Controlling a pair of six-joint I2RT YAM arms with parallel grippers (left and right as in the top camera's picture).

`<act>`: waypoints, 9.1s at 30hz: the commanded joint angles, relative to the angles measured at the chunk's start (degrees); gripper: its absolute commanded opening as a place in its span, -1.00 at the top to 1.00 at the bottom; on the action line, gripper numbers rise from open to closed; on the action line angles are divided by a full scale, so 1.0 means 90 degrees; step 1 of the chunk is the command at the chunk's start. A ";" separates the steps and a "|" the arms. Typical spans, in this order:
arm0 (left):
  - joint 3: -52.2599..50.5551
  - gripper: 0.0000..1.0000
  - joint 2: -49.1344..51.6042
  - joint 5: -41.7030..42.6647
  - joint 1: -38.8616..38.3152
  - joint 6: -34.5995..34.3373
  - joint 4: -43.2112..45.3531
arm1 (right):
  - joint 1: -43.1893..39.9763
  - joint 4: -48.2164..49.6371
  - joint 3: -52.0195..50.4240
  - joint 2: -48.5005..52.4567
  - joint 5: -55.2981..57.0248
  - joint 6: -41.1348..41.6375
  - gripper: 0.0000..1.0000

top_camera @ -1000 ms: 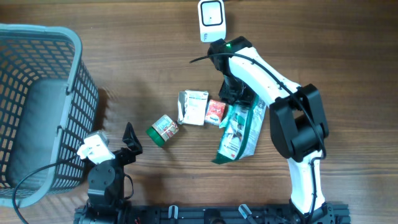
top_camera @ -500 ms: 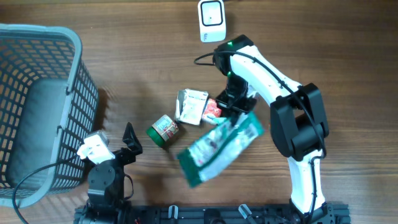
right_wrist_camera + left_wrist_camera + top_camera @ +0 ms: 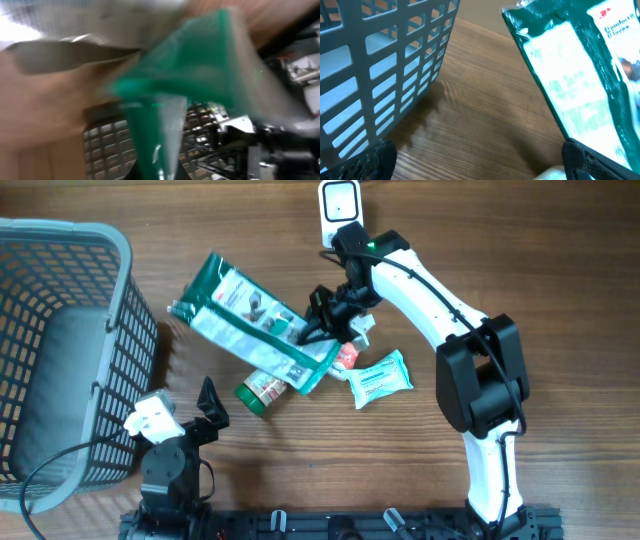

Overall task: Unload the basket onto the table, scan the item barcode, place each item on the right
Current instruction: 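Swing the green glove bag past the scanner and drop it at right, then grasp the mint-green wipes pack with the right gripper, then hold the wipes pack under the scanner, then place it at right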

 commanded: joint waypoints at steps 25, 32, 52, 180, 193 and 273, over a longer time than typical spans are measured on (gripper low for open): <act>-0.0015 -1.00 -0.0046 -0.0036 -0.0007 -0.0058 0.0010 | -0.0775 0.1219 0.0100 -0.2101 0.2448 -0.5540 0.91; -0.0015 -1.00 -0.0046 -0.0036 -0.0007 -0.0061 0.0010 | -0.0755 0.3934 -0.0170 -0.1637 0.1554 -0.7570 0.91; -0.0015 -1.00 -0.0046 -0.0036 -0.0007 -0.0061 0.0010 | -0.2064 1.0239 -0.0384 0.1972 -0.1066 -0.5965 0.91; -0.0015 -1.00 -0.0046 -0.0036 -0.0007 -0.0061 0.0010 | -0.0347 0.2839 -0.2929 -0.3840 0.3201 -1.1516 0.91; -0.0015 -1.00 -0.0046 -0.0036 -0.0007 -0.0058 0.0010 | -0.0401 0.1608 0.0971 -0.0617 0.5124 -0.9887 0.91; -0.0015 -1.00 -0.0046 -0.0036 -0.0007 -0.0058 0.0010 | -0.4124 -0.1889 0.2096 -0.0338 0.9437 -0.3657 0.91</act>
